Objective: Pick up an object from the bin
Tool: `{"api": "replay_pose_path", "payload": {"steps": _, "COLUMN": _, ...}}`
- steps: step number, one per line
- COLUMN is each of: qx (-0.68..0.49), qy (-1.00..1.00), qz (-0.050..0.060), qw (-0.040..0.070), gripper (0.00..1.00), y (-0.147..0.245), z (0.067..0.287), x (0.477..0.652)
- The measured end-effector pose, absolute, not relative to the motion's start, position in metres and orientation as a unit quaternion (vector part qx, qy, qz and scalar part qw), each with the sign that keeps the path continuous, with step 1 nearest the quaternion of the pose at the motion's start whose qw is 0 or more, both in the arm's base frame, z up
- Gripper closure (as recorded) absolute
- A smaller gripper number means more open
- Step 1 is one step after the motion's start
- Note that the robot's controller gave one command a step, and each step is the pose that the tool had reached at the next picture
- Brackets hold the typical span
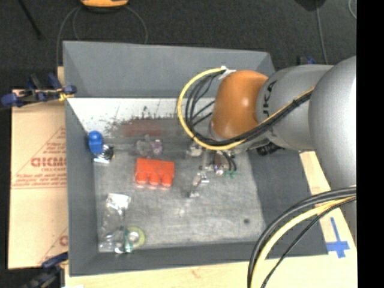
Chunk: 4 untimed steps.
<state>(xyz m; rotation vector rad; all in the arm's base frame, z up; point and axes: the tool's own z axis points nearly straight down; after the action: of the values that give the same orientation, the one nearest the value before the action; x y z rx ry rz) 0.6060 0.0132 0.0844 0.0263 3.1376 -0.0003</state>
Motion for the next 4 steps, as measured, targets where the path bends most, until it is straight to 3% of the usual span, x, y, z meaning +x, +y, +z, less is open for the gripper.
{"api": "replay_pose_path", "payload": {"steps": 1, "qx": 0.030, "qy": 1.000, "qz": -0.003, "qw": 0.001, "gripper": 0.00, "y": 0.066, "z": 0.078, "x": 0.642}}
{"api": "replay_pose_path", "payload": {"steps": 2, "qx": -0.006, "qy": 1.000, "qz": -0.001, "qw": 0.004, "gripper": 0.00, "y": 0.099, "z": 0.079, "x": 0.630}}
{"api": "replay_pose_path", "payload": {"steps": 3, "qx": 0.067, "qy": 0.998, "qz": 0.000, "qw": 0.005, "gripper": 0.00, "y": 0.133, "z": 0.078, "x": 0.613}}
{"api": "replay_pose_path", "payload": {"steps": 4, "qx": 0.102, "qy": 0.995, "qz": 0.001, "qw": 0.002, "gripper": 0.00, "y": 0.157, "z": 0.079, "x": 0.607}}
